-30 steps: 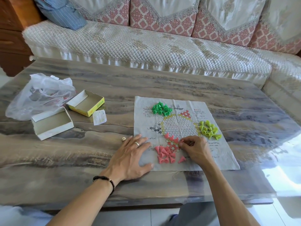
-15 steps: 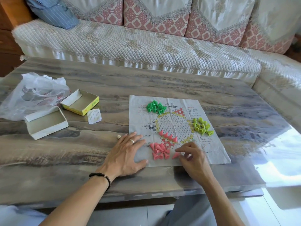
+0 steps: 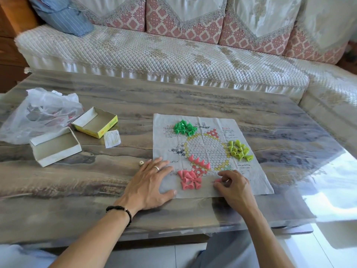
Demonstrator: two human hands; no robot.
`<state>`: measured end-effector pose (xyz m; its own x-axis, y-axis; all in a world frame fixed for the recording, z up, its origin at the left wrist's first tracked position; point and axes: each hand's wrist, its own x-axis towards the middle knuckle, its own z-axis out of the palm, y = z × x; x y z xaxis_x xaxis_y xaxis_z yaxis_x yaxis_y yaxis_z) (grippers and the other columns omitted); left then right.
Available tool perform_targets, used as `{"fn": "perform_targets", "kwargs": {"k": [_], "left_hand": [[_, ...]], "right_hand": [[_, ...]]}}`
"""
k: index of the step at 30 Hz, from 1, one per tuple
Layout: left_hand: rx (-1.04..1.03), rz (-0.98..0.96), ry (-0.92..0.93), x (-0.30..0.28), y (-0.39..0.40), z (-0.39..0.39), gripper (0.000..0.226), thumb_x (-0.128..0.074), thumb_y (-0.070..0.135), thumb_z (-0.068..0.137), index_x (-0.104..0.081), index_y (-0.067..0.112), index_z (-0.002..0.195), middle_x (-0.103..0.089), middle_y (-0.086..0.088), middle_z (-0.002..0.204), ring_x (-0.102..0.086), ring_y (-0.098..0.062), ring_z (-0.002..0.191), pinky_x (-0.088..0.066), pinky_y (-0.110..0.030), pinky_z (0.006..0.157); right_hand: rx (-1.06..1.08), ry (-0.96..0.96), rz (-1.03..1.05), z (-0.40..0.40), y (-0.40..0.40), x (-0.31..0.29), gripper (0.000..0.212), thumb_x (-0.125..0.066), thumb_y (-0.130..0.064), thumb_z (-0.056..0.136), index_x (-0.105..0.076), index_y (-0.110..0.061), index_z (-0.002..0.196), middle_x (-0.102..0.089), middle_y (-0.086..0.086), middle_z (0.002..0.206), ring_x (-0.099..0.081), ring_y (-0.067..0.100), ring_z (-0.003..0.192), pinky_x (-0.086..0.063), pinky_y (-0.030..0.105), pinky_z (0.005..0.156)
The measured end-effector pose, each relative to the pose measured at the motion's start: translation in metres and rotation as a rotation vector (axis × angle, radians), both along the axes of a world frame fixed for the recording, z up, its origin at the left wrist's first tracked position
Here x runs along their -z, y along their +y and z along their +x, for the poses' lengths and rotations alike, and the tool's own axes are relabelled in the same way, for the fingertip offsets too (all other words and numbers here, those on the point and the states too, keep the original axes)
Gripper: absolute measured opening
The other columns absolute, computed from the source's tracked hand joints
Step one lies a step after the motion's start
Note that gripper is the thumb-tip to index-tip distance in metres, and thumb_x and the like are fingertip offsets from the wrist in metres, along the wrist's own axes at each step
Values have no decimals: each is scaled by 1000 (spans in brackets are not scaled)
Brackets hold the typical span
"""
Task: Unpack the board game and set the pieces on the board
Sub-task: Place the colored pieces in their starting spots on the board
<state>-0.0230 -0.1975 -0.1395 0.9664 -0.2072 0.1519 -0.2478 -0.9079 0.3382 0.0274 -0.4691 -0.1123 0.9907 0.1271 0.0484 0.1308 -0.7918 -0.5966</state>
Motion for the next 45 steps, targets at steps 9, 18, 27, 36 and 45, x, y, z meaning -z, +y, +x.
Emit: {"fn": "perform_targets", "kwargs": {"k": [9,18,27,36,45], "left_hand": [[-6,-12,5,0,0,0,84,-43,71,78,-38,22,145,-28,3,156,-10,-12,147,-3,-33,120],[-6,-7,17,-1,1,0,86,-38,73,75,-38,23,146,-27,4,156,-9,-12,147,-4,-34,120],[-3,-18,7,-2,0,0,85,-43,71,76,-40,21,144,-30,2,155,-12,-14,146,-6,-34,120],[-4,-17,20,-4,0,0,83,-46,69,78,-39,22,145,-28,2,156,-11,-14,147,-5,-35,120],[-5,7,36,-6,0,-1,80,-45,69,80,-36,24,146,-24,3,157,-6,-13,147,0,-33,120]], "right_hand": [[42,9,-12,20,16,-4,2,-71,-21,80,-71,-21,78,-64,-10,71,-57,6,68,-41,22,58],[76,50,61,27,16,-3,6,-69,-13,79,-72,-18,81,-65,-8,70,-57,7,65,-36,16,53],[90,51,27,34,20,-5,6,-67,-19,82,-71,-23,83,-59,-13,71,-55,10,71,-35,20,53],[178,-132,128,23,21,-6,12,-68,-20,79,-61,-20,88,-61,-6,76,-59,13,72,-46,29,67],[-292,-138,-129,21,61,-15,17,-65,-17,85,-74,-19,100,-67,-7,87,-59,5,70,-52,26,67]]}}
